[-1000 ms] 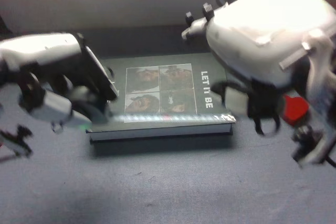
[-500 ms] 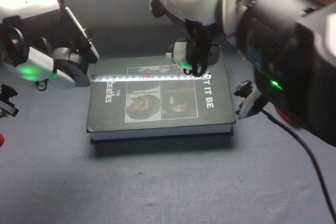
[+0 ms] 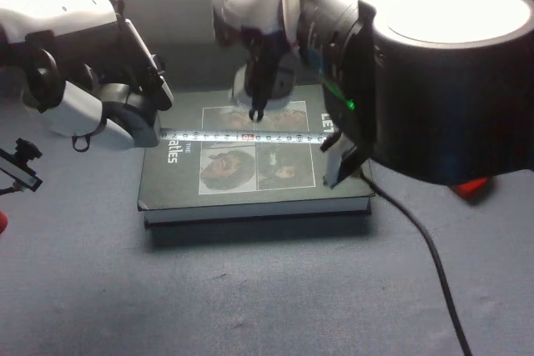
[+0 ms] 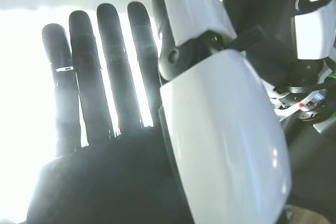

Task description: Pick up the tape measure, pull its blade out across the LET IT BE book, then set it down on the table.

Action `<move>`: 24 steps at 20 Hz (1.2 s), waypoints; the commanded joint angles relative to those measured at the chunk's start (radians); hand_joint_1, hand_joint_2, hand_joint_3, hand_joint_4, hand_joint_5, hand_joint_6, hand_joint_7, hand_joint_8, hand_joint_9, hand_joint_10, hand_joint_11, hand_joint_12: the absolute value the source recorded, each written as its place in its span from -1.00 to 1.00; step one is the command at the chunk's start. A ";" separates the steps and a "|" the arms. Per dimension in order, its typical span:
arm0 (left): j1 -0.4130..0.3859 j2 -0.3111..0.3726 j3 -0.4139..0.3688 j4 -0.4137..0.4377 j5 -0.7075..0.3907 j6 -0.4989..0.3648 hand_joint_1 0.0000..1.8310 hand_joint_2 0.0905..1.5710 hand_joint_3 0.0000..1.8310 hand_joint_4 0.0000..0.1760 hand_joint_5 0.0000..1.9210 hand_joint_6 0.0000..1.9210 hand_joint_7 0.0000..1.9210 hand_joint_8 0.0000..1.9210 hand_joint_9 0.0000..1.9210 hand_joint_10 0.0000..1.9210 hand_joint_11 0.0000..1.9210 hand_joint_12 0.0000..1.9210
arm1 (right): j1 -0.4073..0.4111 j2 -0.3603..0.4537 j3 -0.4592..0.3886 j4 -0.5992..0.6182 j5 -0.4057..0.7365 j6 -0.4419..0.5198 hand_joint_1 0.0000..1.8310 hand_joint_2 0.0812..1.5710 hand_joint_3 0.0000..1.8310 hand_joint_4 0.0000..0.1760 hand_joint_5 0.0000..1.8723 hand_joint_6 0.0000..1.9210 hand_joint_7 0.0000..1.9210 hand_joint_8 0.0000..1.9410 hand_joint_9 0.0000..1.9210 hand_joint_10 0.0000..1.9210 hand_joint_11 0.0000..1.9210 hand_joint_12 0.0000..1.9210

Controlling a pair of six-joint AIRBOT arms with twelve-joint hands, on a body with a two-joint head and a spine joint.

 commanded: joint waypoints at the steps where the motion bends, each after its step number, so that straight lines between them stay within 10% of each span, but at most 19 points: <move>1: -0.005 -0.002 -0.003 -0.004 -0.103 -0.003 0.53 0.26 -1.00 -1.00 0.39 -0.99 0.24 -0.33 0.15 0.07 0.46 -0.72 | 0.020 0.002 -0.002 -0.070 -0.005 -0.023 0.11 0.37 -1.00 -1.00 -0.28 -0.99 -0.30 -1.00 -0.37 -1.00 -0.72 -0.06; 24: 0.009 -0.014 0.019 -0.089 -0.156 0.001 0.53 0.26 -1.00 -1.00 0.39 -1.00 0.24 -0.31 0.13 0.10 0.48 -0.74 | -0.066 0.010 0.026 -0.001 -0.047 -0.009 0.13 0.40 -1.00 -1.00 -0.27 -1.00 -0.30 -1.00 -0.36 -1.00 -0.69 -0.04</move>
